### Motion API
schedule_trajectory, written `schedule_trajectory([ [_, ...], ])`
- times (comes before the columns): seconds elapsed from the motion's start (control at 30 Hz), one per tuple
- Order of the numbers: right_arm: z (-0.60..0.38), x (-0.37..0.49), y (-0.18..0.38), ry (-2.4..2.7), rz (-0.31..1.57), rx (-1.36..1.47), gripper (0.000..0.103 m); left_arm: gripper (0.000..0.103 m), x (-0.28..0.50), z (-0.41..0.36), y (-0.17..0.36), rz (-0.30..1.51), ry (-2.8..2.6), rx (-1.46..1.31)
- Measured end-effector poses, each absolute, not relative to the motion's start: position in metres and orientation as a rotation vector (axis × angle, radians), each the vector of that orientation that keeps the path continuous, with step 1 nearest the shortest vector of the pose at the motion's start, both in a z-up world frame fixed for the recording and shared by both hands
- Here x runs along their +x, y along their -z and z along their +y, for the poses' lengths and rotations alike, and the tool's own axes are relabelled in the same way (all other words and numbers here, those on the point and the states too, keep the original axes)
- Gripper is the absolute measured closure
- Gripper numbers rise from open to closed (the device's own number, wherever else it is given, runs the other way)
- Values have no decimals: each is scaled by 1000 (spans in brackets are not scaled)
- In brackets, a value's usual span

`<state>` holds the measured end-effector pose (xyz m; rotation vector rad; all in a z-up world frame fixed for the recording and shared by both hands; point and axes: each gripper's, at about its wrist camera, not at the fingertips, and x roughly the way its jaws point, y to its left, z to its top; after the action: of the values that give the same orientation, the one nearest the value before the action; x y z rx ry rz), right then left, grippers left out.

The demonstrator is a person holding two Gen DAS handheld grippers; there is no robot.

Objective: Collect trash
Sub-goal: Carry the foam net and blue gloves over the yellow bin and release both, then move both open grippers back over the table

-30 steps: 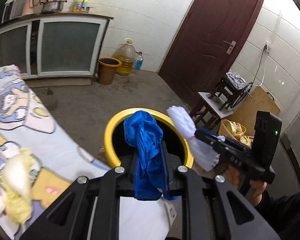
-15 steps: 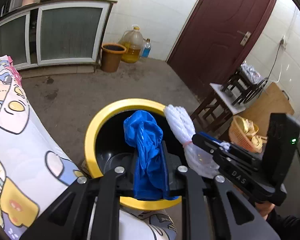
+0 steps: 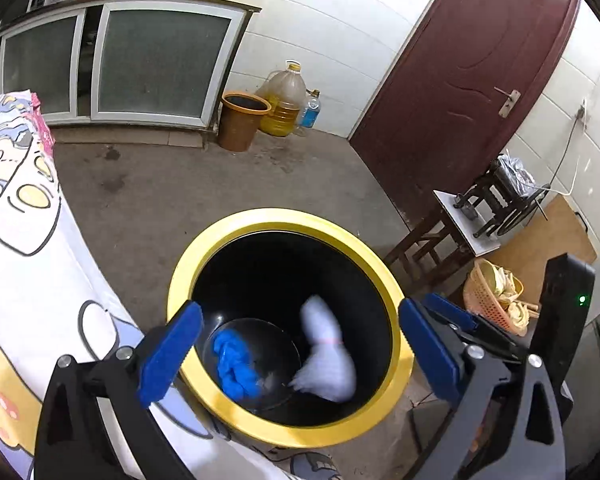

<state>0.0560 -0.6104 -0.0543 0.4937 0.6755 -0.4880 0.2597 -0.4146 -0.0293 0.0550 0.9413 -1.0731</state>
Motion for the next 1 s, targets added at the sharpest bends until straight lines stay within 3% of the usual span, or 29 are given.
schedule_trajectory([
  [0.2,-595,45,41,472,631,487,44,8,254,-376,12,852,1003,18],
  [0.53,-548,40,26,382,559,435,42,8,226,-214,-35,737,903,-108],
  [0.83,-445,80,6,9,565,293,42,8,186,-42,-25,670,539,16],
  [1.0,-378,114,4,-161,608,193,39,8,181,10,-8,694,435,65],
])
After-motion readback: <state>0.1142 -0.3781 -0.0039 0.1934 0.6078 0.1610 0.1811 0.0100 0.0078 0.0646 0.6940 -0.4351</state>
